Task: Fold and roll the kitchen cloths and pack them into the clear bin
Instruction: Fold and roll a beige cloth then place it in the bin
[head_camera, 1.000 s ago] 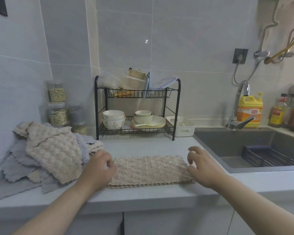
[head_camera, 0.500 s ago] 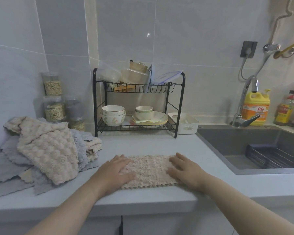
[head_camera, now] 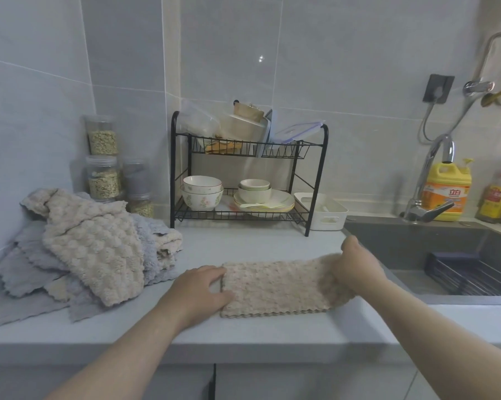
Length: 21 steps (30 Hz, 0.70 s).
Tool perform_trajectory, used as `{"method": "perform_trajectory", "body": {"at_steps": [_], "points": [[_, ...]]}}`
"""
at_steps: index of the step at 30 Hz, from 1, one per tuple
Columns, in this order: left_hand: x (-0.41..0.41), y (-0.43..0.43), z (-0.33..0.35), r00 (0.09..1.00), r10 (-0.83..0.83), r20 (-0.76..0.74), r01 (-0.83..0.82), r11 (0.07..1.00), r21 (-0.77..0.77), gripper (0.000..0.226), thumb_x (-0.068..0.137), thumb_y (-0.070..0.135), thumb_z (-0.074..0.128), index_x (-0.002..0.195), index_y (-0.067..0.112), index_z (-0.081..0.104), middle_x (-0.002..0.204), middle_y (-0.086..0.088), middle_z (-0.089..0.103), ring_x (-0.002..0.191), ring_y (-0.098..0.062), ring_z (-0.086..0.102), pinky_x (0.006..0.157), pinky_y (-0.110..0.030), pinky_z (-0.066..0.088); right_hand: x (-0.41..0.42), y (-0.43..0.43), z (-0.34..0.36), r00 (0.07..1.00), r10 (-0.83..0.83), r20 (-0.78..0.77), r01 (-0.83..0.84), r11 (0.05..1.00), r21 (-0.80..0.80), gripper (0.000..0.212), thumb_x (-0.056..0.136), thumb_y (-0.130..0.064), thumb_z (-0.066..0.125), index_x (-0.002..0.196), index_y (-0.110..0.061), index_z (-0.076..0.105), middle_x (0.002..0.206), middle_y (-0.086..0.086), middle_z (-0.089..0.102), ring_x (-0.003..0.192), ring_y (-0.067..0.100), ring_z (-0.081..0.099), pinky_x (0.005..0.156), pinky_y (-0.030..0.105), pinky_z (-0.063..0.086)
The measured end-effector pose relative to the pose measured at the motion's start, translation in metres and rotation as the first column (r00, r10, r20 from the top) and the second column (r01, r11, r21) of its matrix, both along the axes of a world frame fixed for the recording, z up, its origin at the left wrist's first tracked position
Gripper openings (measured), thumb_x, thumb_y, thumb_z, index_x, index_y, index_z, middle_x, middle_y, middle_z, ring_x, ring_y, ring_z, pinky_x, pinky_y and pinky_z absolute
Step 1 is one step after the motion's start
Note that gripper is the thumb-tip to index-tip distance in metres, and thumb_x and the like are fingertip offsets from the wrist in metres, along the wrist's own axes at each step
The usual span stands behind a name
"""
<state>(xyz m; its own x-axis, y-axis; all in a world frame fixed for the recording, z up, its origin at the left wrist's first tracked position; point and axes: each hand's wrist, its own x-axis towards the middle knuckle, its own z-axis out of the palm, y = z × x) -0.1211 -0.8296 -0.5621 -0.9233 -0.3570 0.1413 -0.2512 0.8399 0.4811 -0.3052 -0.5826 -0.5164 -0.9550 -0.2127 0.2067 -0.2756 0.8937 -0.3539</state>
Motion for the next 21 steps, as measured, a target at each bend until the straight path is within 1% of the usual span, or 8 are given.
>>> {"method": "perform_trajectory", "body": {"at_steps": [3, 5, 7, 10, 13, 18, 20, 21], "points": [[-0.002, 0.000, 0.000, 0.999, 0.007, 0.043, -0.004, 0.997, -0.073, 0.071, 0.084, 0.068, 0.047, 0.145, 0.033, 0.036, 0.151, 0.012, 0.035, 0.139, -0.014, 0.031, 0.115, -0.033, 0.023, 0.008, -0.008, 0.016, 0.993, 0.118, -0.001, -0.115, 0.972, -0.203, 0.026, 0.091, -0.012, 0.040, 0.117, -0.014, 0.038, 0.077, 0.002, 0.051, 0.069, 0.023, 0.054, 0.052, 0.029, 0.041], [-0.002, 0.000, 0.000, 0.999, 0.007, 0.038, -0.003, 0.996, -0.087, 0.068, 0.085, 0.069, 0.044, 0.143, 0.032, 0.040, 0.149, 0.010, 0.039, 0.136, -0.015, 0.034, 0.113, -0.033, 0.026, 0.016, -0.022, 0.022, 0.972, 0.231, 0.033, -0.205, 0.913, -0.352, 0.022, 0.092, -0.022, 0.040, 0.114, -0.018, 0.041, 0.083, 0.013, 0.060, 0.064, 0.027, 0.058, 0.047, 0.031, 0.047], [-0.002, 0.001, 0.001, 0.999, 0.002, 0.054, 0.004, 0.994, -0.111, 0.064, 0.087, 0.067, 0.042, 0.142, 0.034, 0.041, 0.147, 0.008, 0.041, 0.136, -0.017, 0.035, 0.112, -0.033, 0.025, 0.023, -0.036, 0.024, 0.943, 0.328, 0.058, -0.278, 0.872, -0.403, 0.020, 0.092, -0.027, 0.044, 0.111, -0.022, 0.042, 0.085, 0.013, 0.065, 0.062, 0.026, 0.060, 0.045, 0.030, 0.048], [0.000, 0.004, 0.004, 0.997, -0.002, 0.075, 0.012, 0.992, -0.125, 0.061, 0.089, 0.065, 0.041, 0.142, 0.035, 0.041, 0.145, 0.005, 0.042, 0.135, -0.019, 0.034, 0.110, -0.033, 0.024, 0.039, -0.060, 0.023, 0.907, 0.418, 0.047, -0.379, 0.860, -0.341, 0.022, 0.092, -0.030, 0.050, 0.113, -0.024, 0.044, 0.088, 0.004, 0.068, 0.070, 0.020, 0.061, 0.060, 0.033, 0.054], [0.001, 0.004, 0.005, 0.996, -0.006, 0.084, 0.017, 0.991, -0.131, 0.060, 0.089, 0.065, 0.041, 0.141, 0.036, 0.042, 0.146, 0.005, 0.041, 0.136, -0.019, 0.034, 0.110, -0.032, 0.023, 0.051, -0.085, 0.018, 0.888, 0.458, 0.048, -0.427, 0.858, -0.285, 0.030, 0.091, -0.029, 0.054, 0.119, -0.020, 0.048, 0.096, 0.005, 0.069, 0.084, 0.021, 0.064, 0.078, 0.037, 0.055], [0.003, 0.005, 0.007, 0.997, -0.020, 0.076, 0.031, 0.989, -0.147, 0.052, 0.089, 0.064, 0.042, 0.128, 0.032, 0.056, 0.133, 0.001, 0.052, 0.126, -0.021, 0.043, 0.103, -0.032, 0.030, 0.063, -0.120, 0.010, 0.865, 0.495, 0.080, -0.484, 0.866, -0.122, 0.034, 0.093, -0.033, 0.053, 0.119, -0.012, 0.058, 0.112, 0.008, 0.064, 0.098, 0.023, 0.060, 0.077, 0.028, 0.047], [0.003, 0.004, 0.007, 0.998, -0.027, 0.052, 0.034, 0.988, -0.153, 0.048, 0.088, 0.065, 0.042, 0.117, 0.031, 0.061, 0.119, 0.002, 0.058, 0.117, -0.021, 0.049, 0.096, -0.032, 0.036, 0.069, -0.130, 0.007, 0.861, 0.502, 0.079, -0.501, 0.865, -0.034, 0.036, 0.092, -0.030, 0.052, 0.113, -0.002, 0.062, 0.110, 0.013, 0.066, 0.101, 0.028, 0.060, 0.082, 0.032, 0.051], [0.002, 0.003, 0.006, 0.999, -0.028, 0.046, 0.035, 0.988, -0.148, 0.048, 0.087, 0.066, 0.041, 0.112, 0.031, 0.063, 0.112, 0.003, 0.059, 0.112, -0.020, 0.051, 0.093, -0.032, 0.038, 0.071, -0.134, 0.006, 0.862, 0.499, 0.084, -0.501, 0.865, 0.001, 0.034, 0.091, -0.027, 0.052, 0.108, 0.000, 0.063, 0.107, 0.016, 0.066, 0.096, 0.029, 0.061, 0.079, 0.034, 0.052]]}}
